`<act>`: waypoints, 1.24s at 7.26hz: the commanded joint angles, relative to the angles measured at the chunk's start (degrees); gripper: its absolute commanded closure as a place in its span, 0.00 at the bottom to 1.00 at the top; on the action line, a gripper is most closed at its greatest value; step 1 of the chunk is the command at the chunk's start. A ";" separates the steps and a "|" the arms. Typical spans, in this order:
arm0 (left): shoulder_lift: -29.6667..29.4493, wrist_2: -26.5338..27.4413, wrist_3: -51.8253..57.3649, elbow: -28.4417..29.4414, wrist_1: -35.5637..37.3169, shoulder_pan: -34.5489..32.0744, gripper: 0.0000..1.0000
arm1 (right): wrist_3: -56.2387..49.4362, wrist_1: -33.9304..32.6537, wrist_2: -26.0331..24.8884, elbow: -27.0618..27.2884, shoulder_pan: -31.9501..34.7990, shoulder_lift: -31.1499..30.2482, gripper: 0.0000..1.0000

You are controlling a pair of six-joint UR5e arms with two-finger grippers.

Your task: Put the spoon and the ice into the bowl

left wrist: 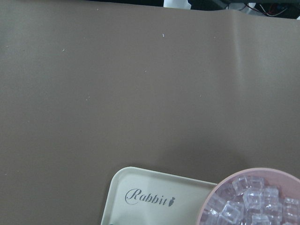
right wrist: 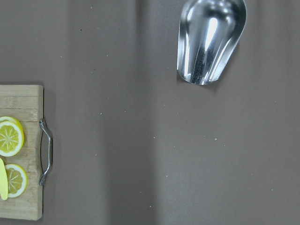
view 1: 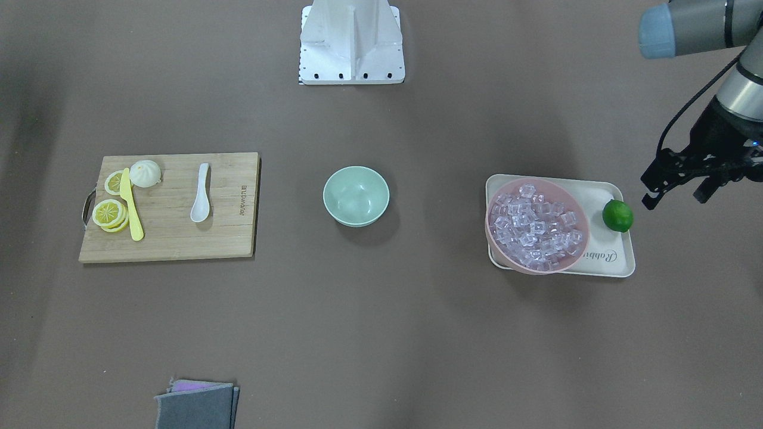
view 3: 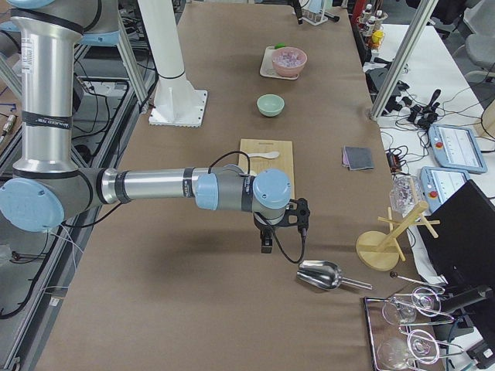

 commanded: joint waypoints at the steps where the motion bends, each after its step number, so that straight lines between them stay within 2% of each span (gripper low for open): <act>1: -3.25 4.07 -5.74 3.67 -0.08 4.74 0.03 | 1.22 0.53 2.55 -0.01 -0.03 -0.05 0.00; 2: -3.35 5.73 -5.85 4.22 -0.17 6.14 0.03 | 0.61 1.66 4.04 0.17 -0.55 0.12 0.00; 3: -4.31 5.92 -6.02 5.35 -0.26 6.42 0.11 | 1.74 4.89 3.97 0.00 -0.73 -0.40 0.00; 5: -6.07 7.83 -12.58 6.51 -0.26 8.86 0.34 | 15.57 8.94 3.36 0.61 -3.97 0.56 0.00; 6: -6.25 9.25 -14.36 6.94 -0.34 10.45 0.34 | 18.50 10.80 3.36 0.61 -5.12 0.56 0.00; 9: -5.99 14.87 -26.30 6.86 -0.17 11.16 0.33 | 19.24 10.82 3.00 0.61 -5.74 0.83 0.00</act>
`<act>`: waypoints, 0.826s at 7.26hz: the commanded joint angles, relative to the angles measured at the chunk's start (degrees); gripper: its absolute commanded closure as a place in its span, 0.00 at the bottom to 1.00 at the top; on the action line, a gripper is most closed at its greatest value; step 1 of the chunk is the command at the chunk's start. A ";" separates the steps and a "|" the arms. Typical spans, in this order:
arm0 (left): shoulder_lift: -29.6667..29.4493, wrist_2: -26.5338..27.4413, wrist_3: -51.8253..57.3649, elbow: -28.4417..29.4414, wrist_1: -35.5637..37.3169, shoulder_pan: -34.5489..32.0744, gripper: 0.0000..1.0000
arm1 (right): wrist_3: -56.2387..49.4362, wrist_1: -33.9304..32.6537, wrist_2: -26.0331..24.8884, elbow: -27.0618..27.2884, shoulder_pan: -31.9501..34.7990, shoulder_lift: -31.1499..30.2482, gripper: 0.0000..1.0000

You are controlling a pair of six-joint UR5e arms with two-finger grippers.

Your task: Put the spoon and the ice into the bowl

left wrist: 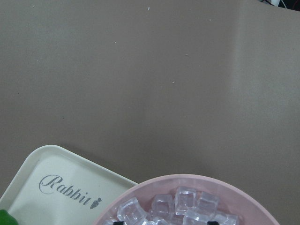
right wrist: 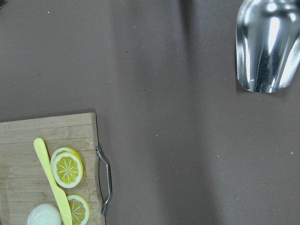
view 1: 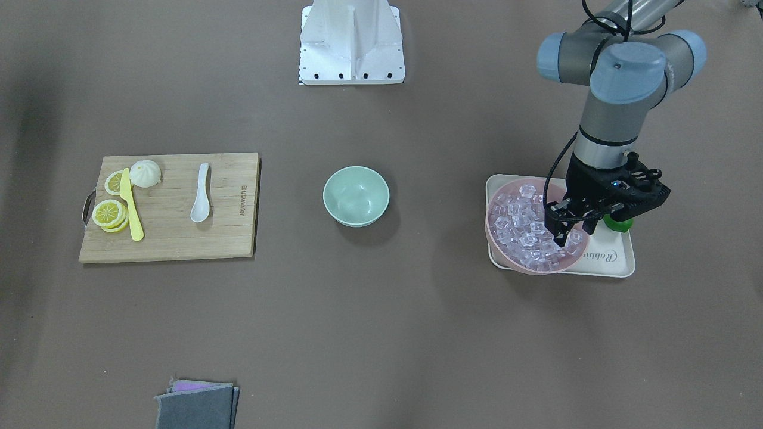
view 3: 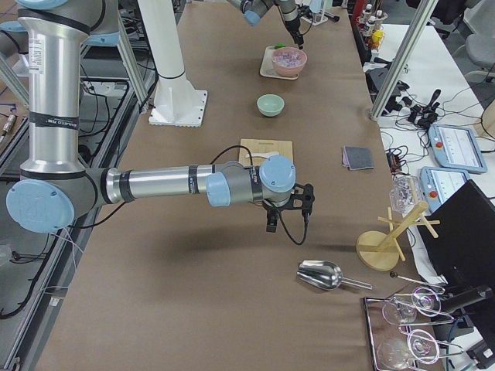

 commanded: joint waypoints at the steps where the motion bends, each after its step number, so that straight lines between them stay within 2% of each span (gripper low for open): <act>1: 0.57 2.41 -4.36 0.06 0.04 0.45 0.32 | 0.28 0.11 -0.08 0.01 -0.59 0.16 0.00; 3: 0.66 5.81 -9.19 0.14 0.04 4.30 0.32 | 0.28 0.11 -0.17 0.18 -0.85 0.24 0.00; 6: 0.75 7.32 -11.13 1.46 -0.05 5.90 0.32 | 0.28 0.11 -1.66 0.18 -0.94 0.68 0.00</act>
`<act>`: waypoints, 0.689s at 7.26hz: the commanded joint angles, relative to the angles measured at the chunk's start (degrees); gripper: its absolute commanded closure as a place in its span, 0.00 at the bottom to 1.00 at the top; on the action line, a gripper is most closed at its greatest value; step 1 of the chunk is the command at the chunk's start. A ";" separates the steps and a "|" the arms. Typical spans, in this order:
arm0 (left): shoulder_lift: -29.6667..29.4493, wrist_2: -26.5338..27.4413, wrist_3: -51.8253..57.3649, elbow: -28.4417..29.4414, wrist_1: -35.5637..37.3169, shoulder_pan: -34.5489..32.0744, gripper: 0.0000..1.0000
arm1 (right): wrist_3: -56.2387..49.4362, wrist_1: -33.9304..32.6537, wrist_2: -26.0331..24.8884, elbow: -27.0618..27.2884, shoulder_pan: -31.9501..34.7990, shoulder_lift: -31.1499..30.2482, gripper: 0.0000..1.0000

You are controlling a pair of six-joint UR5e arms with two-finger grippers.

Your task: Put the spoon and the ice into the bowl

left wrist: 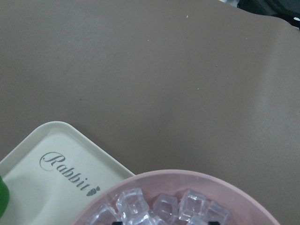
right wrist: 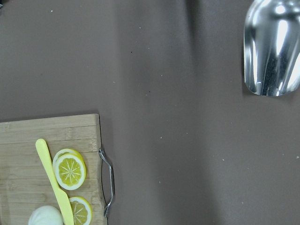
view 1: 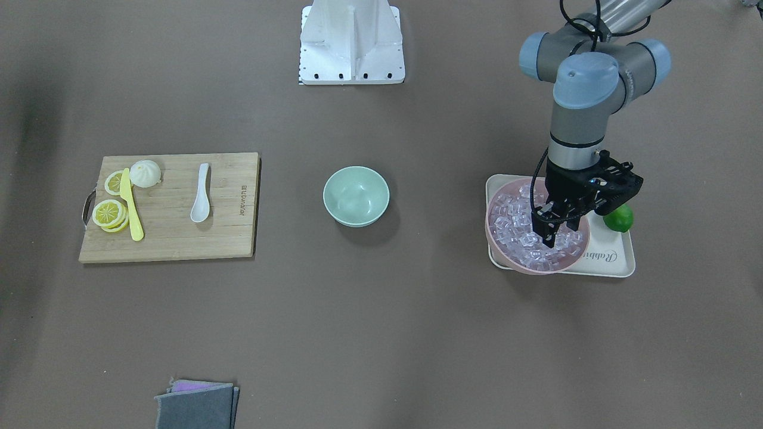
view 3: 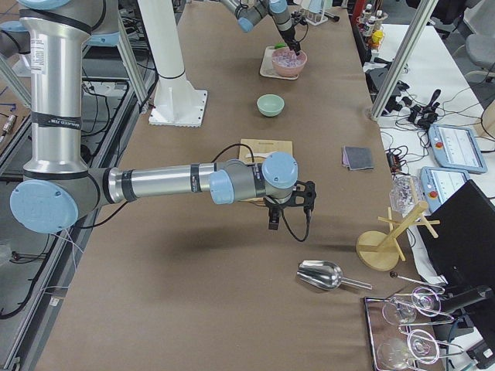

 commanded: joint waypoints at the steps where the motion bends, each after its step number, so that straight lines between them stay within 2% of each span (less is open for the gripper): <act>1: 0.06 1.09 -0.40 0.77 -0.01 0.55 0.32 | -0.09 0.00 -0.87 -0.03 0.01 0.06 0.00; 5: 0.59 1.01 -0.23 1.12 -0.10 0.46 0.34 | 0.00 0.00 -0.96 0.06 -0.08 0.05 0.00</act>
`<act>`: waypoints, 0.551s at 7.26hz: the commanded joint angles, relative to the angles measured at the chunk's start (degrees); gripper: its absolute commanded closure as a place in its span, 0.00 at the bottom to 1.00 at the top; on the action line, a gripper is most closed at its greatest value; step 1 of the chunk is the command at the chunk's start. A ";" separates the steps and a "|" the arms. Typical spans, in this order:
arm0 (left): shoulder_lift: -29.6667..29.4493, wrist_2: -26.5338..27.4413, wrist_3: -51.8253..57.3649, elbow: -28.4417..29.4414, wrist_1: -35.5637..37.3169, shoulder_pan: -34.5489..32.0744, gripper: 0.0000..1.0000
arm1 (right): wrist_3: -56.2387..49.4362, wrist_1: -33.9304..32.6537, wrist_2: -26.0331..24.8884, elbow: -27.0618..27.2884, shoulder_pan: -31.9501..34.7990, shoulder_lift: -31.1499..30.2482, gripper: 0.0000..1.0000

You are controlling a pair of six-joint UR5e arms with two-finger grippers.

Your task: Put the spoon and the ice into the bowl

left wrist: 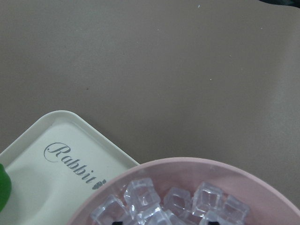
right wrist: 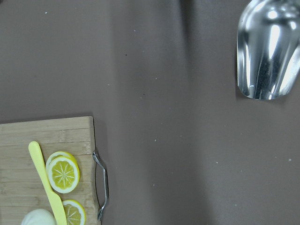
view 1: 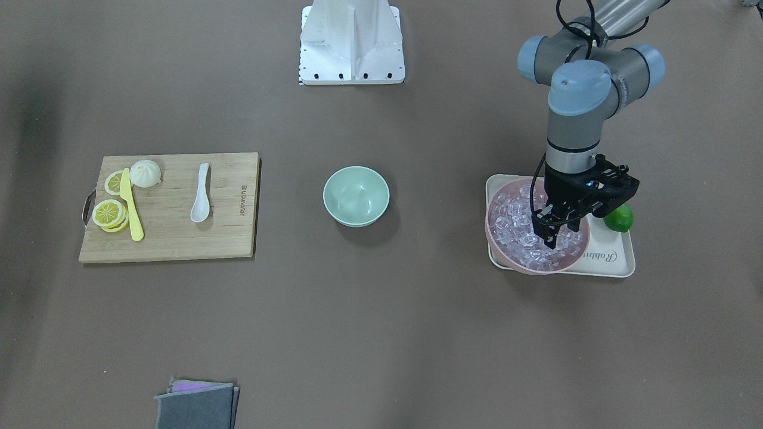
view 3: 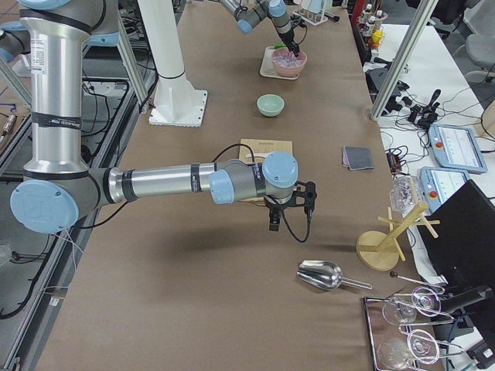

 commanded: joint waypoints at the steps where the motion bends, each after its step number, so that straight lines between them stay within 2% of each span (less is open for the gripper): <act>1: -0.01 0.06 0.03 0.26 -0.03 0.05 0.34 | 0.07 0.00 -0.02 0.05 0.01 0.03 0.00; 4: -0.10 0.06 -0.05 0.26 -0.03 0.05 0.36 | 0.07 0.00 -0.02 0.22 0.01 0.03 0.00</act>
